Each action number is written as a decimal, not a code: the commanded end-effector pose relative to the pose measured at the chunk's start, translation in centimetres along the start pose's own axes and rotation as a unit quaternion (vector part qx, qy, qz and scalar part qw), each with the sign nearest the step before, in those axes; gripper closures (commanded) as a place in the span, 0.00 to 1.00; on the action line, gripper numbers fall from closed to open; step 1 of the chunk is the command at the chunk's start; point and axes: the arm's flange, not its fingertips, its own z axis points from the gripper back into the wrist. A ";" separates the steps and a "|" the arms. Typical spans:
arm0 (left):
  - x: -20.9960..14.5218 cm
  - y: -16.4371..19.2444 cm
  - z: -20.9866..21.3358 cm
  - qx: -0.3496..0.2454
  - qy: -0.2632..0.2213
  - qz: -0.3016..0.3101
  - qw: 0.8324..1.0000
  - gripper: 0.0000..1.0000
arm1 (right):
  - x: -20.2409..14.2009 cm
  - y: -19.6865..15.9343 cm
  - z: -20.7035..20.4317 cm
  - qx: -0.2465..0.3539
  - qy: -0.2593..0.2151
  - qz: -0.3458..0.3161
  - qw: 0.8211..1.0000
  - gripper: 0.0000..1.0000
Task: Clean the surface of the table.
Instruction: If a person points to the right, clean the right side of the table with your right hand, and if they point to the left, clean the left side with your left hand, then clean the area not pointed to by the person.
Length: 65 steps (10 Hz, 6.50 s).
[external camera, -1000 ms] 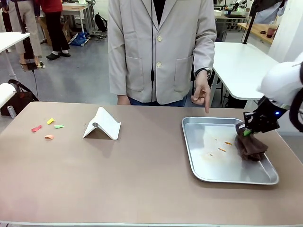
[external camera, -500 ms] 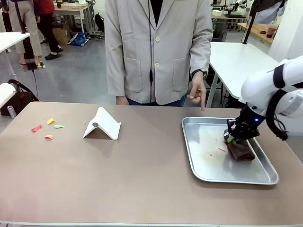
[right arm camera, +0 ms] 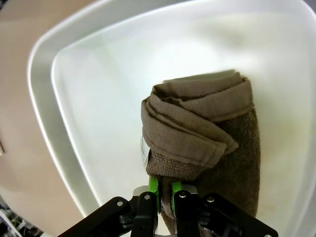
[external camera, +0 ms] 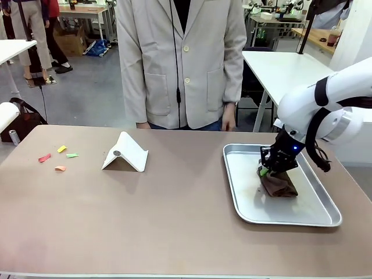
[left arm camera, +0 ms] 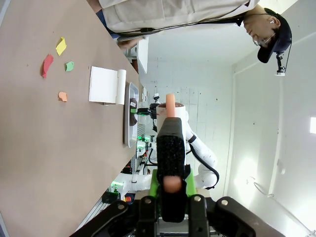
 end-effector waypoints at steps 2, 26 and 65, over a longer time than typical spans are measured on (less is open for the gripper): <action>-0.4 -0.5 0.0 -0.003 0.001 -0.002 1.000 1.00 | -1.0 2.9 -1.7 0.036 0.015 0.019 0.999 0.89; -0.4 -0.5 0.0 -0.003 0.001 -0.002 1.000 1.00 | -0.6 -12.3 9.6 0.283 -0.015 -0.074 0.956 0.89; 2.8 -3.3 -2.6 0.296 -0.054 -0.108 0.948 0.97 | -5.2 -26.7 19.8 0.583 -0.048 -0.045 0.810 0.89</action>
